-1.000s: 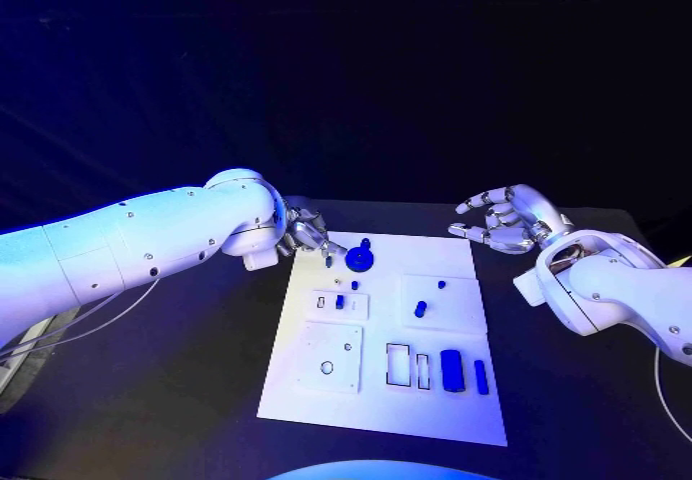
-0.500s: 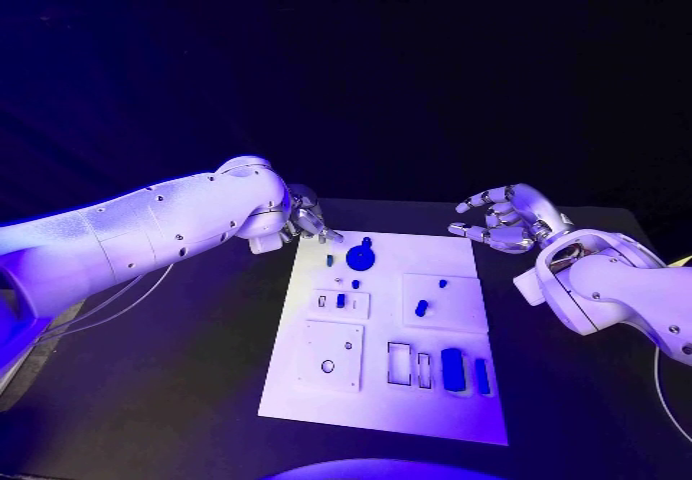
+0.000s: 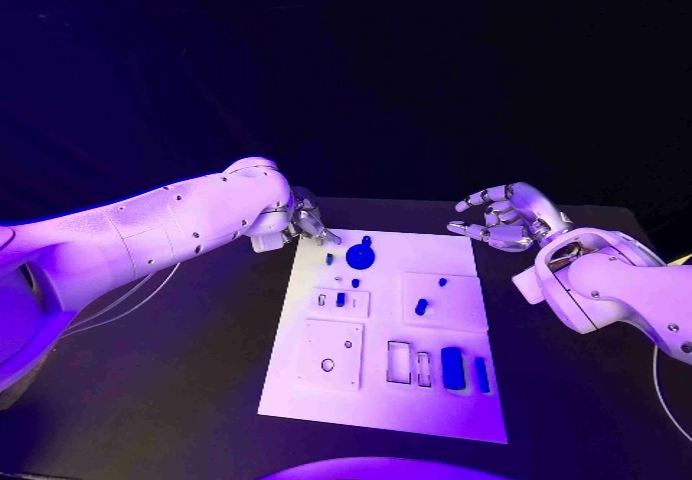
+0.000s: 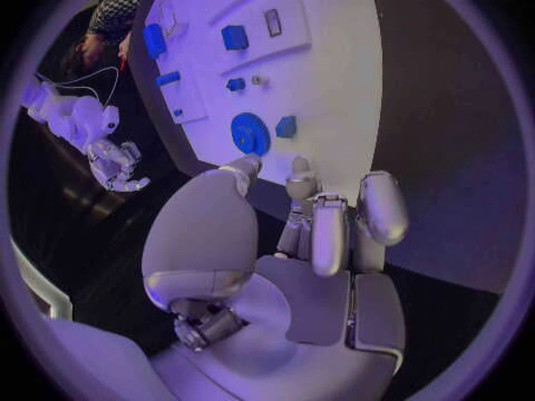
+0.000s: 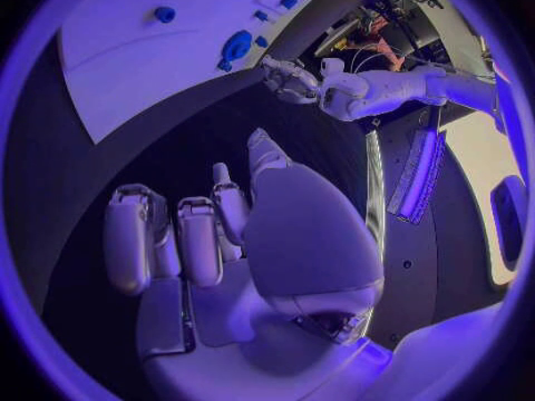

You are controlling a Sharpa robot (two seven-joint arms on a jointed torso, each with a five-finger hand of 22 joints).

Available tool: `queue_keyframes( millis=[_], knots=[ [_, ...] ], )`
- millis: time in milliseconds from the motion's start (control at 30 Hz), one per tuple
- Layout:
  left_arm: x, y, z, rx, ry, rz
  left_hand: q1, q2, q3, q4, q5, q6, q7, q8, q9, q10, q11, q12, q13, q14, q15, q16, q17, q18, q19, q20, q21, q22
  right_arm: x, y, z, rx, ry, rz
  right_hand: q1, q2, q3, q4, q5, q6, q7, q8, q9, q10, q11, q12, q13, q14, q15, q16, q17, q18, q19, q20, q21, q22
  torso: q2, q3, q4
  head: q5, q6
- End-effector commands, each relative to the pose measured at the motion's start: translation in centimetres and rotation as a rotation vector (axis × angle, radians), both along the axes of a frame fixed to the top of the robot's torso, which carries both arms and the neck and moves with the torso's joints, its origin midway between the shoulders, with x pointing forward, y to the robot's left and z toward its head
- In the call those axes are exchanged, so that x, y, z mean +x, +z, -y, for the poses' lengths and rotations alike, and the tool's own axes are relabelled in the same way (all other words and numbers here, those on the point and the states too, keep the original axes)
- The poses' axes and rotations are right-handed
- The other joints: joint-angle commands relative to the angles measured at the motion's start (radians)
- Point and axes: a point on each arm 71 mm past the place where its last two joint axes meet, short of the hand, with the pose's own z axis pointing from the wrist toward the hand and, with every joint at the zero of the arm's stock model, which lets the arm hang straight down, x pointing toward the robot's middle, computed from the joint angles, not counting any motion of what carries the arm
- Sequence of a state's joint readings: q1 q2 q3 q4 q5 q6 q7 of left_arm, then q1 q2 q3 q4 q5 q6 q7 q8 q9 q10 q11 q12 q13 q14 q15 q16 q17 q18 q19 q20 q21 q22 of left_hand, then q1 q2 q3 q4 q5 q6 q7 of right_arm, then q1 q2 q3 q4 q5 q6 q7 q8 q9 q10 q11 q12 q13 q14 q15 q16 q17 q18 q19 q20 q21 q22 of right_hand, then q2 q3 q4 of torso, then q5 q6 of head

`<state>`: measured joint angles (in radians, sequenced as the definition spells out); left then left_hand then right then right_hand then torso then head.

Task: Assemble the parts on the task board

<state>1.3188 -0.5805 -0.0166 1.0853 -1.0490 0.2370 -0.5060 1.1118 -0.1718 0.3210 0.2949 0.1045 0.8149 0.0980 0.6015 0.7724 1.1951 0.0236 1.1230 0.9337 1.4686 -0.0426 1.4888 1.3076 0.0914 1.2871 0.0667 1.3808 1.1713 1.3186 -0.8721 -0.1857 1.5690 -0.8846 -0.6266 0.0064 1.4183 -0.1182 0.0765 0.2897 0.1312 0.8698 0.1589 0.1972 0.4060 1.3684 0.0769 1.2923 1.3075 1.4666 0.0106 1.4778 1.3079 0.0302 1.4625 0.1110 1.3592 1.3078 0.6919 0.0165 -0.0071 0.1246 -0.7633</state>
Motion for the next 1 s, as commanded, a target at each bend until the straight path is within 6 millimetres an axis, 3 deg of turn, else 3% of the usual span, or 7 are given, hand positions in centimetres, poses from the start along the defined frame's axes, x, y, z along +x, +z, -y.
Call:
queue_keyframes(
  millis=[33, 167, 400, 1000],
  knots=[
    [-0.1, -0.2, 0.4, -0.006, -0.038, -0.027, 0.002, 0.005, -0.007, -0.001, -0.002, -0.005, 0.003, -0.005, -0.002, -0.008, 0.003, -0.004, -0.003, 0.057, 0.008, -0.001, 0.110, -0.003, -0.004, 0.006, -0.004, 0.001, 0.0, 0.0, -0.2, -0.002, 0.011, 0.002, -0.006, 0.000, -0.004, 0.000, -0.001, -0.005, 0.001, 0.003, -0.001, -0.003, -0.003, -0.003, 0.009, 0.062, -0.010, -0.005, 0.096, 0.018, -0.004, -0.003, -0.005, 0.166, -0.001, 0.0004, 0.0014, -0.002, -0.003],
    [-0.1, -0.4, 0.5, -0.009, -0.048, -0.040, -0.006, -0.006, -0.031, -0.002, -0.008, -0.006, 0.005, -0.009, -0.004, -0.018, 0.006, -0.006, -0.011, 0.056, 0.010, -0.001, 0.109, -0.002, -0.008, 0.009, -0.006, -0.002, 0.0, 0.0, -0.3, -0.002, 0.012, 0.003, -0.007, 0.000, -0.004, 0.000, 0.001, -0.006, 0.001, 0.003, -0.001, -0.005, -0.002, -0.006, 0.006, 0.061, -0.010, -0.006, 0.094, 0.019, -0.005, -0.003, -0.008, 0.164, 0.000, -0.0004, -0.0003, -0.002, -0.004],
    [-0.1, -0.6, 0.7, -0.007, -0.062, -0.057, -0.007, -0.005, -0.035, -0.002, -0.007, -0.005, 0.005, -0.009, -0.005, -0.018, 0.006, -0.005, -0.010, 0.056, 0.011, 0.000, 0.110, -0.002, -0.007, 0.010, -0.005, -0.001, 0.1, 0.0, -0.5, -0.001, 0.015, 0.004, -0.007, 0.000, -0.004, 0.000, 0.001, -0.006, 0.001, 0.003, -0.001, -0.005, -0.002, -0.006, 0.006, 0.061, -0.010, -0.006, 0.094, 0.019, -0.005, -0.003, -0.008, 0.164, -0.001, 0.0004, 0.0018, -0.005, -0.004],
    [-0.3, -1.9, 1.2, -0.005, -0.080, -0.095, 0.013, 0.016, -0.036, -0.003, -0.003, -0.003, 0.005, -0.012, -0.007, -0.021, 0.006, -0.002, -0.012, 0.056, 0.011, 0.002, 0.112, -0.002, -0.008, 0.012, -0.006, 0.000, 0.1, 0.0, -0.5, -0.001, 0.014, 0.004, -0.007, 0.001, -0.004, 0.000, 0.003, -0.007, 0.001, 0.003, -0.002, -0.005, -0.002, -0.006, 0.007, 0.061, -0.010, -0.006, 0.094, 0.019, -0.005, -0.003, -0.008, 0.165, -0.001, -0.0001, 0.0014, -0.003, -0.012]
  ],
)
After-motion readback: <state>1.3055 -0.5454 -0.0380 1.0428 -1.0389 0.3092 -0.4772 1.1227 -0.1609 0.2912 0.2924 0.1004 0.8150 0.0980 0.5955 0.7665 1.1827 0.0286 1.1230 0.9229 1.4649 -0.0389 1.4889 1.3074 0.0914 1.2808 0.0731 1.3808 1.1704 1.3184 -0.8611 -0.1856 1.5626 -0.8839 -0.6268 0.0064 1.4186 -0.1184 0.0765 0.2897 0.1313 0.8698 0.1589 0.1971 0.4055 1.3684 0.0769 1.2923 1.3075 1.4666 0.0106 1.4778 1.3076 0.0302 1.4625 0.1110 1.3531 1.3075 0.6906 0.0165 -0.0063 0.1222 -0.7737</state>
